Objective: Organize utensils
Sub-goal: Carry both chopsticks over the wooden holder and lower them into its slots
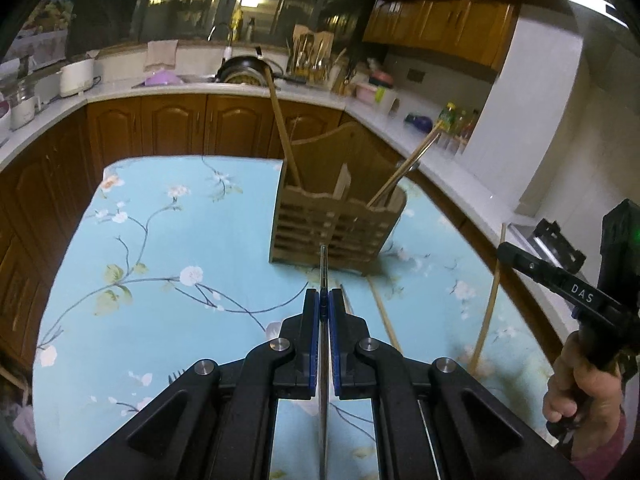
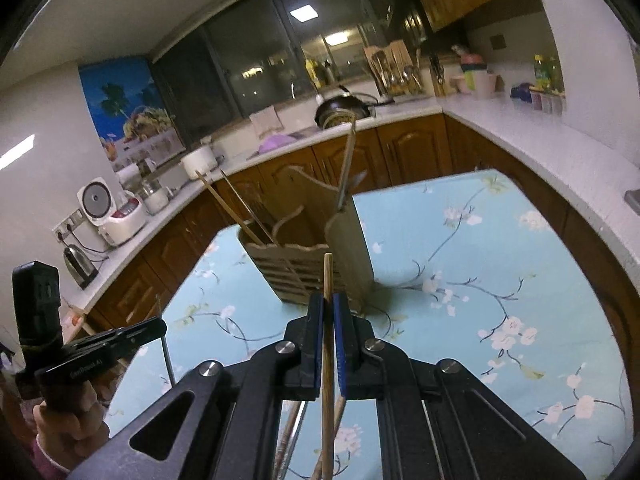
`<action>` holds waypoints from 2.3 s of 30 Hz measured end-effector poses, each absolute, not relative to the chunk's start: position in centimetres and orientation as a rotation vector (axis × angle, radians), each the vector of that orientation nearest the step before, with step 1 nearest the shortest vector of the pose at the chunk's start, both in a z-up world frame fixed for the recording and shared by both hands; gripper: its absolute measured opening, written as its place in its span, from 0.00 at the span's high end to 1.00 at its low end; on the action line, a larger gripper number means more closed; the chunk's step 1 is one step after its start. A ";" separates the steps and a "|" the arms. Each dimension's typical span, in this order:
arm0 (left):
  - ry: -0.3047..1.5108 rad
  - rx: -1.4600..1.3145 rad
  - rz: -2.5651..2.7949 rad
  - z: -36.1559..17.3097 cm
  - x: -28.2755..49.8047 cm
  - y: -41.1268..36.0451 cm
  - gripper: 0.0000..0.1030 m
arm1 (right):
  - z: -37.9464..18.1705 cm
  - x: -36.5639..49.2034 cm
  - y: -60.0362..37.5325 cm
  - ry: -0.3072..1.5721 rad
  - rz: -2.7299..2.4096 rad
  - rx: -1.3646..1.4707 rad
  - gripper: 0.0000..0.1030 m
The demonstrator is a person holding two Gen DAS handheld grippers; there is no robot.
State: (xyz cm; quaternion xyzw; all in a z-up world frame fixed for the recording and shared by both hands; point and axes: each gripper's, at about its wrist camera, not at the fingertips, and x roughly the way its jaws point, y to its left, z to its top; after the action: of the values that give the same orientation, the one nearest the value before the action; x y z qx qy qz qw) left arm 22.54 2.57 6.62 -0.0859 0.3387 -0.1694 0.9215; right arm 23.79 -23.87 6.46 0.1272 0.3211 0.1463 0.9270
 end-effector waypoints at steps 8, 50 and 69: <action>0.640 -0.185 -0.349 8.3 20.5 3.2 0.97 | 8.5 22.7 -24.1 0.594 0.305 0.270 0.95; 0.370 -0.182 -0.289 16.1 30.0 3.7 0.97 | 16.6 30.7 -24.0 0.287 0.253 0.311 0.95; 0.430 -0.231 -0.216 8.3 38.1 0.3 0.97 | 11.1 35.7 -22.4 0.318 0.199 0.284 0.95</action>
State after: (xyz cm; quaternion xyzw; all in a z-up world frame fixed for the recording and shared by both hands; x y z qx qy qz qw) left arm 38.11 0.30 8.34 -0.1143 0.2125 -0.1065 0.9646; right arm 35.75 -22.36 11.07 0.1409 0.1575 0.0986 0.9724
